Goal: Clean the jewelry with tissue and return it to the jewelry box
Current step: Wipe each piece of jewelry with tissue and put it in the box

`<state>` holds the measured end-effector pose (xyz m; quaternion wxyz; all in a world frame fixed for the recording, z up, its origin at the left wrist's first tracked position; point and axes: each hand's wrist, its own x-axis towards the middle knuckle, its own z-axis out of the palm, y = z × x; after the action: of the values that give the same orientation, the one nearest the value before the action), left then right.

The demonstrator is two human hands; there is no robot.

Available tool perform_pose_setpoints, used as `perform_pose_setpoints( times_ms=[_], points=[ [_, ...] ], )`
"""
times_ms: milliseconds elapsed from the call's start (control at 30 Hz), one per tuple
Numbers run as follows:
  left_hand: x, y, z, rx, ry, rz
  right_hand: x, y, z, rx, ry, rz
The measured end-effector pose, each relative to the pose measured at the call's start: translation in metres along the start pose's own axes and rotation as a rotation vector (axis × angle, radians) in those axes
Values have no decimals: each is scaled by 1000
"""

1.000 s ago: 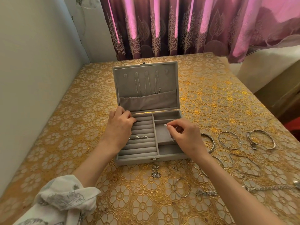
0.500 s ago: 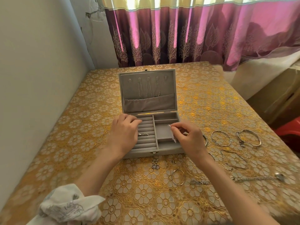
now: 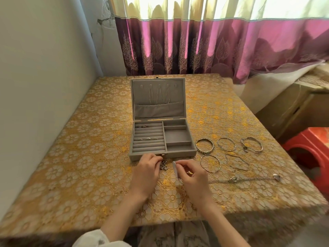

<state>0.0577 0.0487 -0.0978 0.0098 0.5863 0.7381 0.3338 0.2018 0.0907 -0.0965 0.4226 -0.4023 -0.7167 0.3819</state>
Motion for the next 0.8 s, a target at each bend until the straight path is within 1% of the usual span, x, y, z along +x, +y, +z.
perform_pose_setpoints(
  times_ms=[100,233,367,567,667,800],
  points=[
    [0,0,1,36,-21,24,-3,4,5,-39,46,-16],
    [-1,-1,0,52,-30,71,-3,7,5,-78,39,-16],
    [-1,-1,-3,26,-18,64,-3,8,5,-98,30,-7],
    [1,-1,-12,3,-69,53,-3,9,5,-106,21,0],
    [-3,-1,-23,-146,-74,-49,-3,9,4,-113,6,-3],
    [-13,1,-40,-488,-88,-295,-3,9,3,-105,-8,-3]
  ],
)
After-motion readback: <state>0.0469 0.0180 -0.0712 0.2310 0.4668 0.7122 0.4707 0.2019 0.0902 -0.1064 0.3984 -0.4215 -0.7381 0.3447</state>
